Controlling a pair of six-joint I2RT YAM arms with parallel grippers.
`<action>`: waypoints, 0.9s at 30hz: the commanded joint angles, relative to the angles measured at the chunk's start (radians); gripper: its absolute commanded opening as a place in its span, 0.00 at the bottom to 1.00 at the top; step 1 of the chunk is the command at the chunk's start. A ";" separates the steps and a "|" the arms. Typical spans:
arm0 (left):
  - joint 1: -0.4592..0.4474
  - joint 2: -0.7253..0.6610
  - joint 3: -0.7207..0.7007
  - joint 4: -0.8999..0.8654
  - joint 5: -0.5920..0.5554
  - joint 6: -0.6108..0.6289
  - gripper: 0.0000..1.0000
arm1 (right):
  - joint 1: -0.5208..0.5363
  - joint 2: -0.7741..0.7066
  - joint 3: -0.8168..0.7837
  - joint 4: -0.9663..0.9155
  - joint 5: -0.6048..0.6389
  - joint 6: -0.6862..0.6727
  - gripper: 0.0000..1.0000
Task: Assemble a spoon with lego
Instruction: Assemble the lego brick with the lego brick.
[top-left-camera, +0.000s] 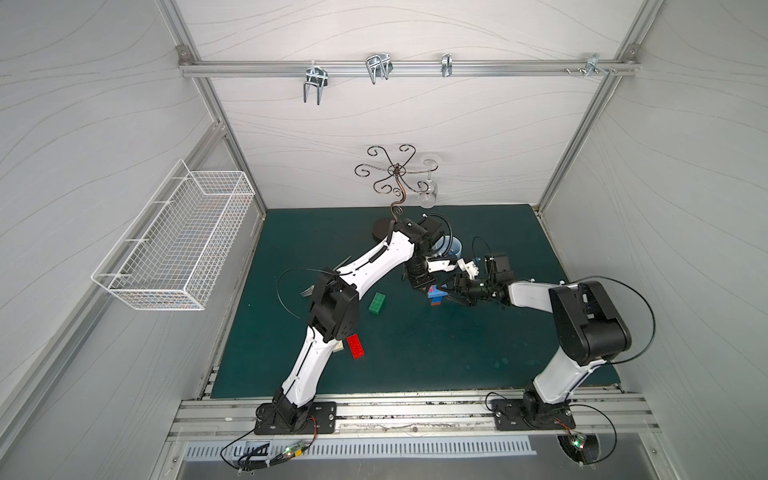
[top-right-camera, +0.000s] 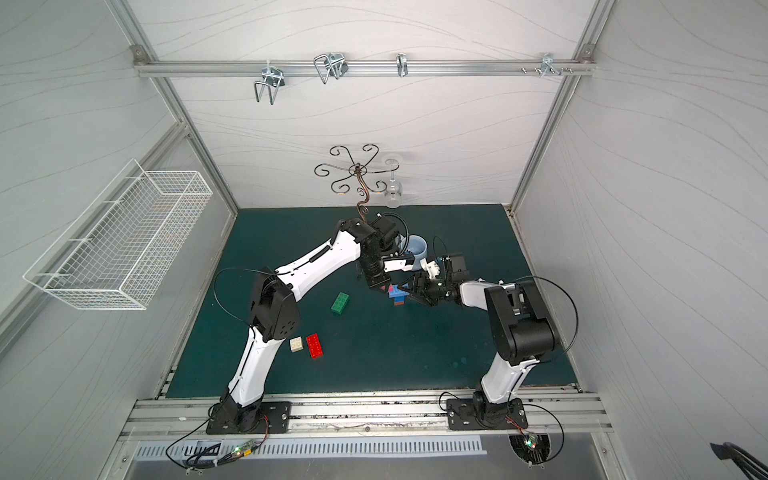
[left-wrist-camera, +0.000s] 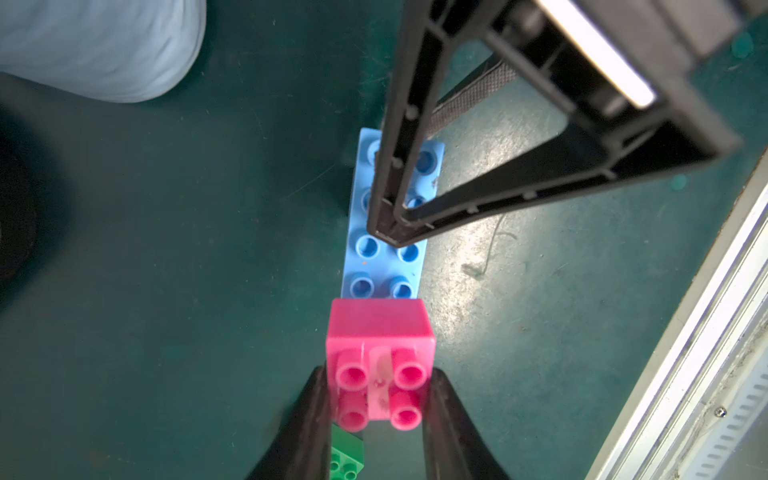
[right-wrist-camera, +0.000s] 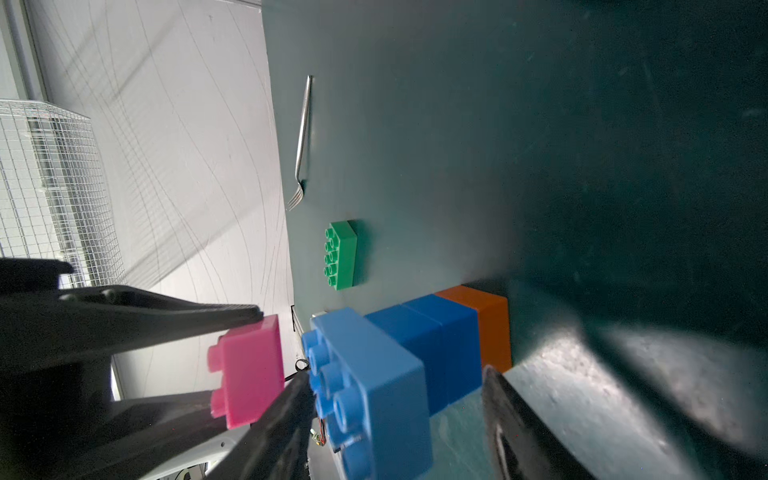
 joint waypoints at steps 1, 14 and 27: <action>-0.006 0.038 0.060 -0.050 0.010 0.033 0.16 | -0.005 0.016 -0.005 0.006 -0.012 0.001 0.65; -0.007 0.095 0.130 -0.120 0.040 0.080 0.13 | -0.006 0.034 -0.001 0.003 -0.011 0.001 0.64; -0.010 0.116 0.154 -0.123 -0.006 0.080 0.11 | -0.006 0.047 0.006 0.001 -0.016 0.002 0.64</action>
